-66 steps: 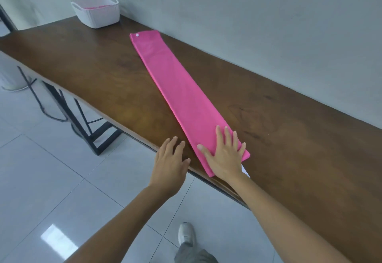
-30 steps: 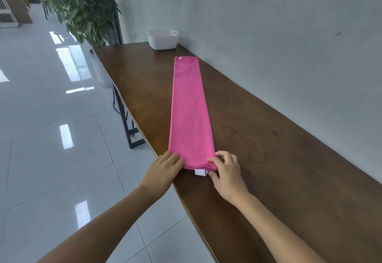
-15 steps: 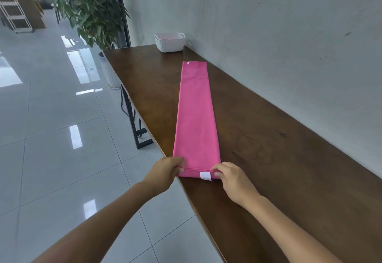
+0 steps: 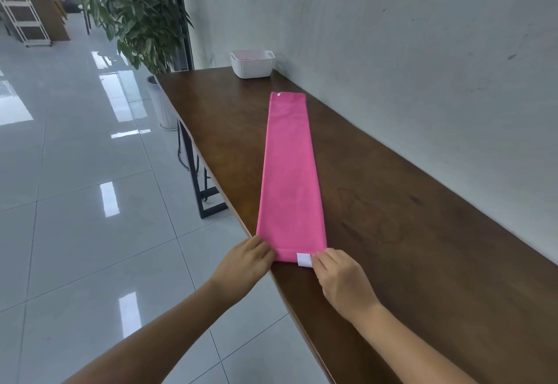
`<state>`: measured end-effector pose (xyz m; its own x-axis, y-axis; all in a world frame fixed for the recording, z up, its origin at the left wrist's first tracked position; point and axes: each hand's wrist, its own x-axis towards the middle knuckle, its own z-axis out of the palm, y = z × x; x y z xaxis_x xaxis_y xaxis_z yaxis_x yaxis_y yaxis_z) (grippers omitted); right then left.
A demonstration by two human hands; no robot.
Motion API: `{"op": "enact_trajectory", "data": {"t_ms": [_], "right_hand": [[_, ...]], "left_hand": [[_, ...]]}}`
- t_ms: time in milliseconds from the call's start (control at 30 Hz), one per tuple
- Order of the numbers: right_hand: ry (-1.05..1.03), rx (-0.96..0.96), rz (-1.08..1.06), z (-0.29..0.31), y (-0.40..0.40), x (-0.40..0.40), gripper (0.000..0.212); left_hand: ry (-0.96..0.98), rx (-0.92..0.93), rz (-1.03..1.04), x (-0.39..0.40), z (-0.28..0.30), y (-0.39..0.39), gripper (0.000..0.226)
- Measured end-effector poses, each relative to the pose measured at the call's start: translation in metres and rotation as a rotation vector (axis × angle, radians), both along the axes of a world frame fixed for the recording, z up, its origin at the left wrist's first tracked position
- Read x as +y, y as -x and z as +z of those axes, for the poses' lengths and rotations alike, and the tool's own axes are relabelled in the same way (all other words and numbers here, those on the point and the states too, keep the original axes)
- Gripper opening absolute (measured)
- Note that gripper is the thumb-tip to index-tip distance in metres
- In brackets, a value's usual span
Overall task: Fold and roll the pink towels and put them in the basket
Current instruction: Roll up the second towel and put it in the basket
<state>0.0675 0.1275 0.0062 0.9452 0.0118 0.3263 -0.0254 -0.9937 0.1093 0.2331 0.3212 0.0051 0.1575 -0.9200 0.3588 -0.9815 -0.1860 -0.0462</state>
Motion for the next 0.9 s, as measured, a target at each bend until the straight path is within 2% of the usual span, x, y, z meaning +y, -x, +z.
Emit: {"op": "enact_trajectory", "data": {"t_ms": [133, 200, 300, 367, 400, 433, 500, 633, 700, 900], "right_hand": [[-0.030, 0.027, -0.018, -0.002, 0.006, 0.002, 0.040], [-0.037, -0.008, -0.002, -0.001, 0.006, 0.000, 0.037], [-0.074, -0.053, -0.003, 0.001, 0.002, -0.001, 0.019], [-0.158, -0.044, -0.037, 0.003, -0.001, -0.001, 0.027], [-0.204, -0.047, -0.056, 0.002, -0.002, -0.001, 0.022], [-0.252, -0.046, -0.086, 0.000, -0.003, -0.002, 0.016], [-0.357, -0.002, -0.172, 0.001, -0.006, -0.002, 0.018], [-0.527, 0.036, -0.272, 0.006, -0.009, -0.002, 0.013], [-0.606, 0.070, -0.298, 0.011, -0.010, -0.002, 0.011], [-0.722, 0.090, -0.360, 0.026, -0.014, -0.008, 0.016]], "left_hand": [[0.006, -0.035, 0.010, 0.005, -0.009, 0.000, 0.050], [0.023, -0.032, 0.007, 0.007, -0.010, 0.000, 0.053], [0.020, -0.012, 0.017, 0.007, -0.010, -0.001, 0.058], [0.018, 0.005, 0.025, 0.007, -0.012, -0.002, 0.057], [0.017, 0.030, 0.037, 0.006, -0.013, -0.001, 0.056], [0.024, 0.064, 0.055, 0.005, -0.014, -0.002, 0.054], [0.060, 0.157, 0.101, 0.001, -0.014, -0.002, 0.044], [0.112, 0.393, 0.172, -0.005, -0.002, -0.002, 0.005], [0.118, 0.542, 0.246, -0.005, 0.004, -0.001, 0.018], [0.149, 0.748, 0.453, -0.010, 0.006, -0.002, 0.013]]}}
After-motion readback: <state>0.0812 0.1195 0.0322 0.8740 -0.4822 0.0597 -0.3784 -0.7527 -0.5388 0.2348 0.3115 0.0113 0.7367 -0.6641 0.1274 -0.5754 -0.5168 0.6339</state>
